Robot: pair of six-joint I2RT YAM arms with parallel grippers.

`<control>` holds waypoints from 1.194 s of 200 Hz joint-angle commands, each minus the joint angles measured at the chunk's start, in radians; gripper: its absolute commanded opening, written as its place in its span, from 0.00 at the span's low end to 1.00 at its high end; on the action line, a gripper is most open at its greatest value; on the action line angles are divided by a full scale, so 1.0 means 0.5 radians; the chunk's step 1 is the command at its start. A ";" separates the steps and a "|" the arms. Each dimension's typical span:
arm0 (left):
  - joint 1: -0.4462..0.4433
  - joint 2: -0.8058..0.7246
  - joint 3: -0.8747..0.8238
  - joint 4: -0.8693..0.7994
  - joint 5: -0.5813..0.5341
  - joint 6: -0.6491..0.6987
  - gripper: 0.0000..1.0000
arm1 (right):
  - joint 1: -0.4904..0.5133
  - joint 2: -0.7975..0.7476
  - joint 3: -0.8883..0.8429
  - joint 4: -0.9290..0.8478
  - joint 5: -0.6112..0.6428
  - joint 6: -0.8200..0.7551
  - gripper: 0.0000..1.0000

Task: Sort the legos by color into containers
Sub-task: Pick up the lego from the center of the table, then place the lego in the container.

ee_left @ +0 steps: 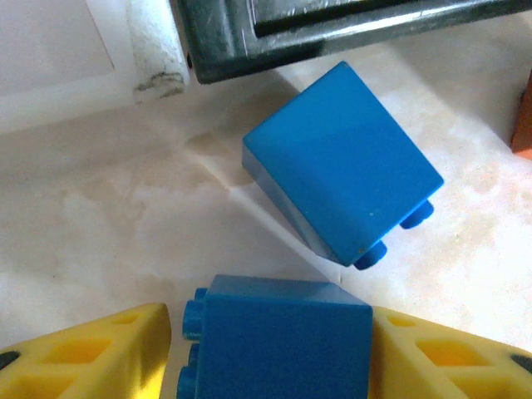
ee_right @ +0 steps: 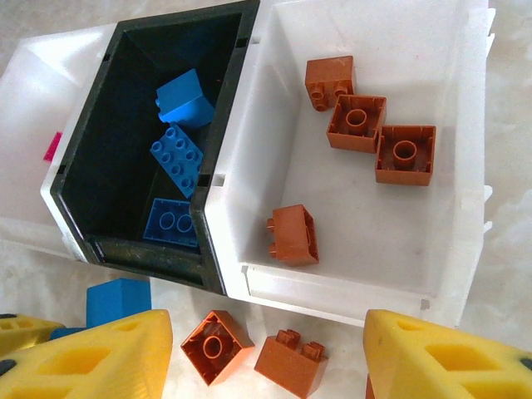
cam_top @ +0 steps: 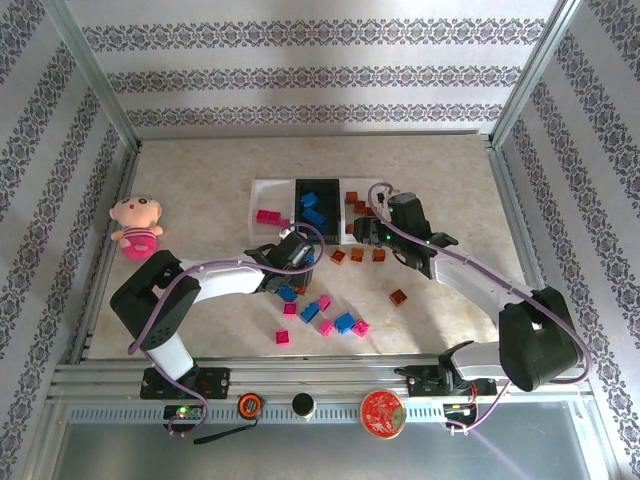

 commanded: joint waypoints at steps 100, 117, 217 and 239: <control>0.024 -0.643 -0.104 -0.084 -0.005 0.058 0.39 | 0.001 -0.290 -0.222 0.017 -0.001 0.069 0.63; 0.037 -0.601 0.060 -0.092 0.014 0.088 0.39 | 0.003 -0.337 -0.265 0.008 0.009 0.076 0.63; 0.398 0.494 1.310 -0.246 0.357 0.026 0.42 | 0.022 -0.567 -0.446 -0.145 0.016 0.097 0.63; 0.401 0.635 1.525 -0.360 0.370 0.043 0.51 | 0.032 -0.597 -0.483 -0.190 0.017 0.109 0.64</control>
